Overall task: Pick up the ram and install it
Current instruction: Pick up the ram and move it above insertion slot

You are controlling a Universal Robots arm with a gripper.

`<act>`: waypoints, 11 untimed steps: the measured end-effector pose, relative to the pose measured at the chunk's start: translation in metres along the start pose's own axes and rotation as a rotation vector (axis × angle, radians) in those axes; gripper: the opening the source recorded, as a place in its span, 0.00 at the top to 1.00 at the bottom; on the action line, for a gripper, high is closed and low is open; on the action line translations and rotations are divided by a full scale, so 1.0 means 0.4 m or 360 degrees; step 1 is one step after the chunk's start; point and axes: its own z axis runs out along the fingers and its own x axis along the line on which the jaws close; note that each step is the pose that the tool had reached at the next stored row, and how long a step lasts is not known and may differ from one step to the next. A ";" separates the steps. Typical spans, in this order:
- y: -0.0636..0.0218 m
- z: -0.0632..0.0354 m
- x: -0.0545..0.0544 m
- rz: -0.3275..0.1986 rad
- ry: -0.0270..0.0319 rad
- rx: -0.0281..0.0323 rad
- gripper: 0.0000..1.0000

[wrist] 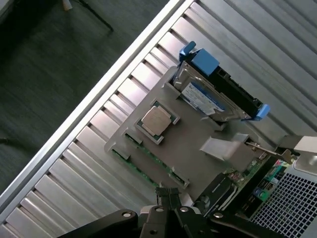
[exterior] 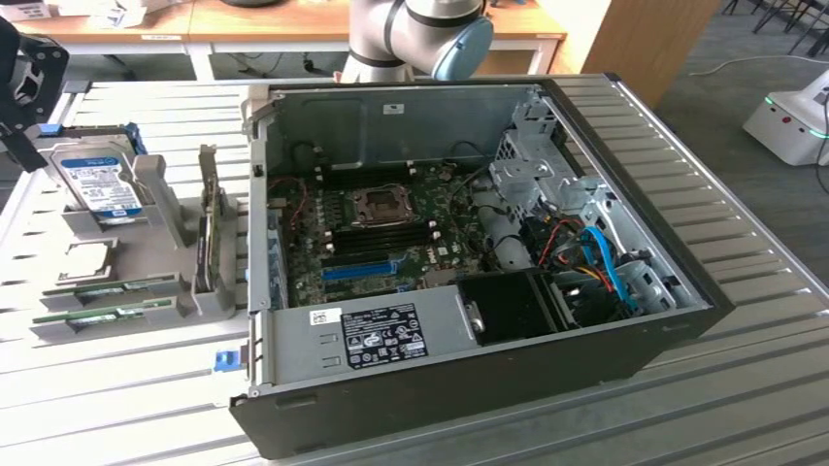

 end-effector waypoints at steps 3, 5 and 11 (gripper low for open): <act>0.000 0.001 0.000 -0.0089 0.00039 -0.00018 0.89; 0.000 0.001 0.000 -0.0146 0.00065 -0.00028 0.89; 0.000 0.002 0.000 -0.0319 0.00140 -0.00062 0.89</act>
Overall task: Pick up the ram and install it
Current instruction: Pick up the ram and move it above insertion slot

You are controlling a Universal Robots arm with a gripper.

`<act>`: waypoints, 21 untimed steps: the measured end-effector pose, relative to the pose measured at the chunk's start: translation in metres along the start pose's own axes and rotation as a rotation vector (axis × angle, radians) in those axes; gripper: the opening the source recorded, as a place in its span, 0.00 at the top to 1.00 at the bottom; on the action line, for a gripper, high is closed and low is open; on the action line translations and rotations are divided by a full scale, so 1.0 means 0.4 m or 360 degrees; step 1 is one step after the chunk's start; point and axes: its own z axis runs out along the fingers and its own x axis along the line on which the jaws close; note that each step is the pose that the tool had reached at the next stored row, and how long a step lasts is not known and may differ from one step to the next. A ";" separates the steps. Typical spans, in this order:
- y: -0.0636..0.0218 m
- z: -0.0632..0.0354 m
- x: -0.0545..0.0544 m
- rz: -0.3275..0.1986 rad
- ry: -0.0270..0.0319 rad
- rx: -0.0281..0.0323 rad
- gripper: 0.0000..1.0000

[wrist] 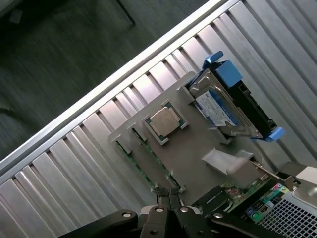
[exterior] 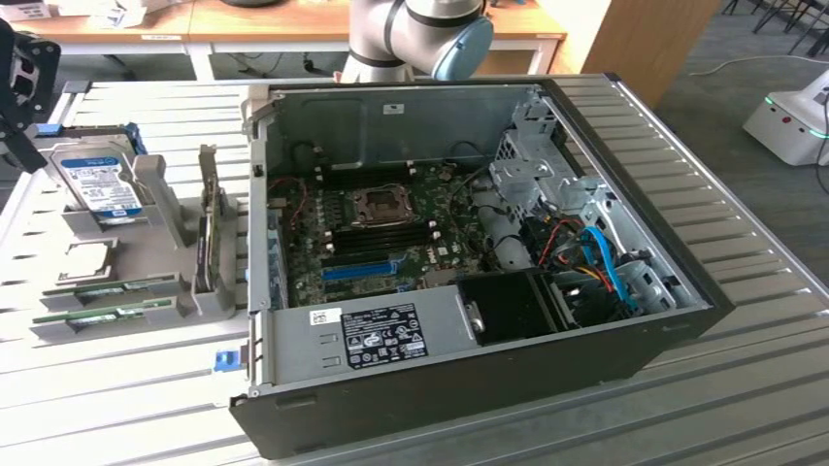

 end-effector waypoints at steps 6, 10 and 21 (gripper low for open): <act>0.000 0.001 0.000 -0.0174 0.00077 -0.00034 0.89; 0.000 0.001 0.000 -0.0289 0.00126 -0.00057 0.89; 0.000 0.004 0.000 -0.0607 0.00266 -0.00117 0.89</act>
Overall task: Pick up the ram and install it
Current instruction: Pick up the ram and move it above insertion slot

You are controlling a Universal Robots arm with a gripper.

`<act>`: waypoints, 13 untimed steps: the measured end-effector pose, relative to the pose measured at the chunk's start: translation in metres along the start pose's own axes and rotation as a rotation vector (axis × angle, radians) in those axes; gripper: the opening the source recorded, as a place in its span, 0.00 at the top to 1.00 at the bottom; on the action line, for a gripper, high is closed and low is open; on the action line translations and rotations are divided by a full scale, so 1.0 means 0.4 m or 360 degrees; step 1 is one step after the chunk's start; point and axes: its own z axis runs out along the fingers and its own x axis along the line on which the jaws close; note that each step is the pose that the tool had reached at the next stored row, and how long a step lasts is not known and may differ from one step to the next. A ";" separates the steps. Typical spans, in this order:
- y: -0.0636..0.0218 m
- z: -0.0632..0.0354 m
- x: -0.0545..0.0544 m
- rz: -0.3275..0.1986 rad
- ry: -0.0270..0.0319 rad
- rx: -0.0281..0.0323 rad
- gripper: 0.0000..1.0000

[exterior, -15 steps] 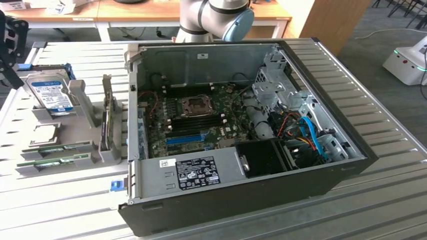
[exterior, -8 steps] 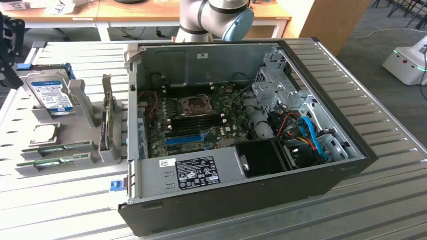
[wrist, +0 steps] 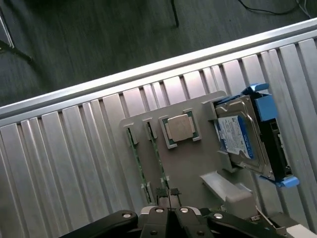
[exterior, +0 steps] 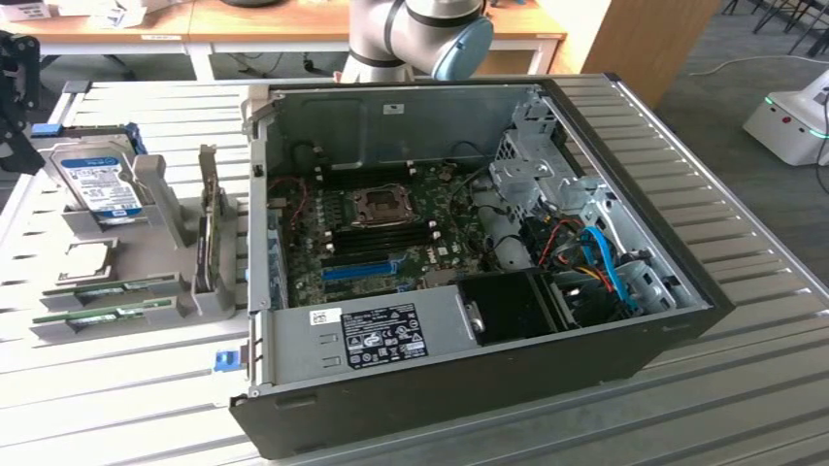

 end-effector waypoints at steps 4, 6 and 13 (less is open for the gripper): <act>0.000 0.001 0.000 -0.0116 0.00051 -0.00023 0.89; 0.000 0.002 0.000 -0.0173 0.00076 -0.00035 0.89; 0.000 0.003 0.000 -0.0301 0.00132 -0.00059 0.89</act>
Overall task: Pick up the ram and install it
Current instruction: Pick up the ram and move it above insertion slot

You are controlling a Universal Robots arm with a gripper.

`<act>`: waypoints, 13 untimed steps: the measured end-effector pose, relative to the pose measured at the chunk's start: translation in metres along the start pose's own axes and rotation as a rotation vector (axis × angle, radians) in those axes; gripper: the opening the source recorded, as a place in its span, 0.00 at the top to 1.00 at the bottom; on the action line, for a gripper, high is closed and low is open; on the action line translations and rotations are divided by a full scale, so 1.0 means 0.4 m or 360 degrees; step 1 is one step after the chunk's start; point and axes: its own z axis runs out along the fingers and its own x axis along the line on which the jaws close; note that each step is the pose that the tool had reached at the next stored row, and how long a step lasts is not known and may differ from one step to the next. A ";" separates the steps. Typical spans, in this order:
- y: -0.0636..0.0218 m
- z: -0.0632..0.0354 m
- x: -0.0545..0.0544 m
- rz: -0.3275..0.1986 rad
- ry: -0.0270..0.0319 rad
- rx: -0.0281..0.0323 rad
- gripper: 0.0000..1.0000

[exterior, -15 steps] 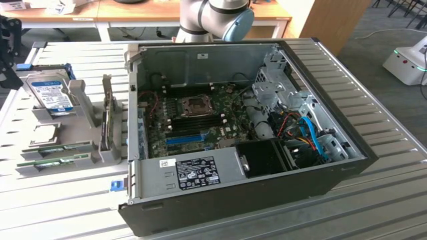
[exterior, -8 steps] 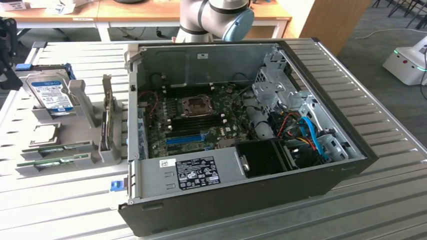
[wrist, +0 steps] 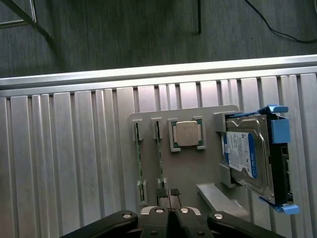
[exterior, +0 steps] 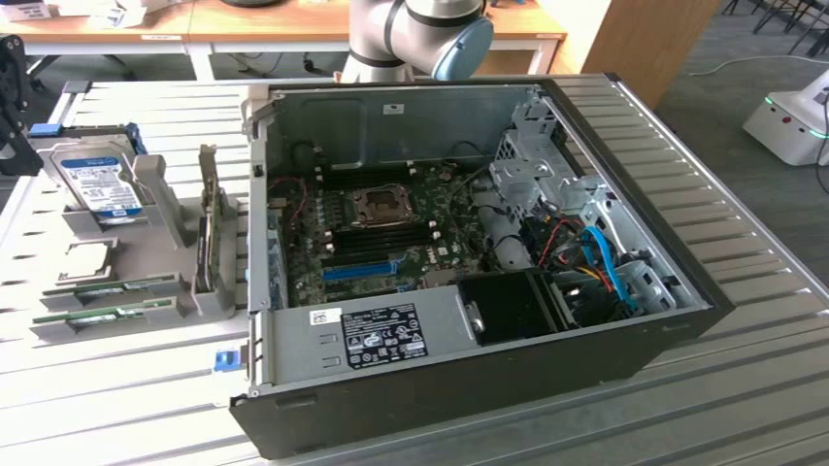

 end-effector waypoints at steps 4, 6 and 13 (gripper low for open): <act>0.000 0.000 0.000 0.0000 0.00001 -0.00001 0.89; 0.000 0.000 0.000 -0.0001 0.00001 -0.00001 0.89; 0.000 0.000 0.000 -0.0068 0.00031 -0.00013 0.89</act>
